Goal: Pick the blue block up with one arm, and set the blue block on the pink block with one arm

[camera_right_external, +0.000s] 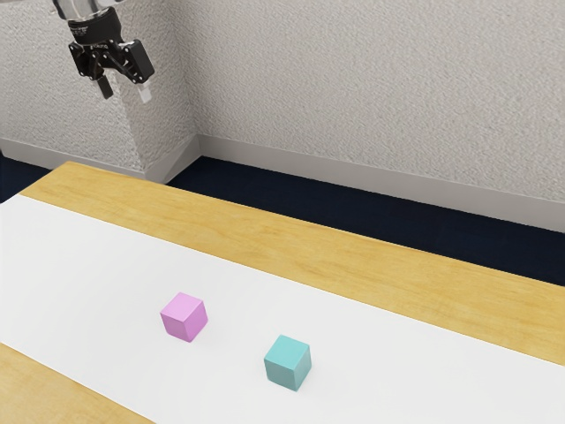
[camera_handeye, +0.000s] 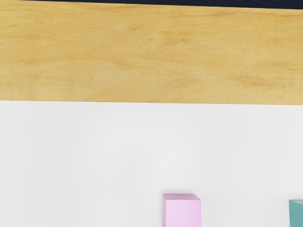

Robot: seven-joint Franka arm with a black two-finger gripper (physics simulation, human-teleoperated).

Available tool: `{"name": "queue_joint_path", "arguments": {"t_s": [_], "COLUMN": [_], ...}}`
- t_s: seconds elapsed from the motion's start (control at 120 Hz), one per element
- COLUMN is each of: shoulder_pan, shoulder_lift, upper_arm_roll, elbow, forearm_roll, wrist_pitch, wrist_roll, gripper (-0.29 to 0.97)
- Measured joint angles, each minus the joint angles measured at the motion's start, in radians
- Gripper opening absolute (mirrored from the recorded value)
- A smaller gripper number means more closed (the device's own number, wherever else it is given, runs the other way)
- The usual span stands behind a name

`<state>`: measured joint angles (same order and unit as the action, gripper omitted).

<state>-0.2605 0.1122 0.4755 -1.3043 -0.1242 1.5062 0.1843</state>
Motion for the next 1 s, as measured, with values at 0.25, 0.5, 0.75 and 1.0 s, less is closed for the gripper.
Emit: {"name": "queue_joint_path", "arguments": {"t_s": [0.25, 0.5, 0.75, 1.0], "shoulder_pan": [0.035, -0.076, 0.008, -0.045], "shoulder_lift": [-0.036, -0.151, -0.206, -0.124], "upper_arm_roll": [-0.152, -0.430, -0.505, -0.536], "elbow": [0.219, -0.191, -0.685, -0.721], "forearm_roll": [0.038, 0.125, 0.123, 0.067], "wrist_pitch": [-0.055, -0.023, 0.304, 0.468], "wrist_roll": [-0.009, -0.122, -0.241, -0.409], "gripper": [0.68, 0.68, 0.66, 0.64]}}
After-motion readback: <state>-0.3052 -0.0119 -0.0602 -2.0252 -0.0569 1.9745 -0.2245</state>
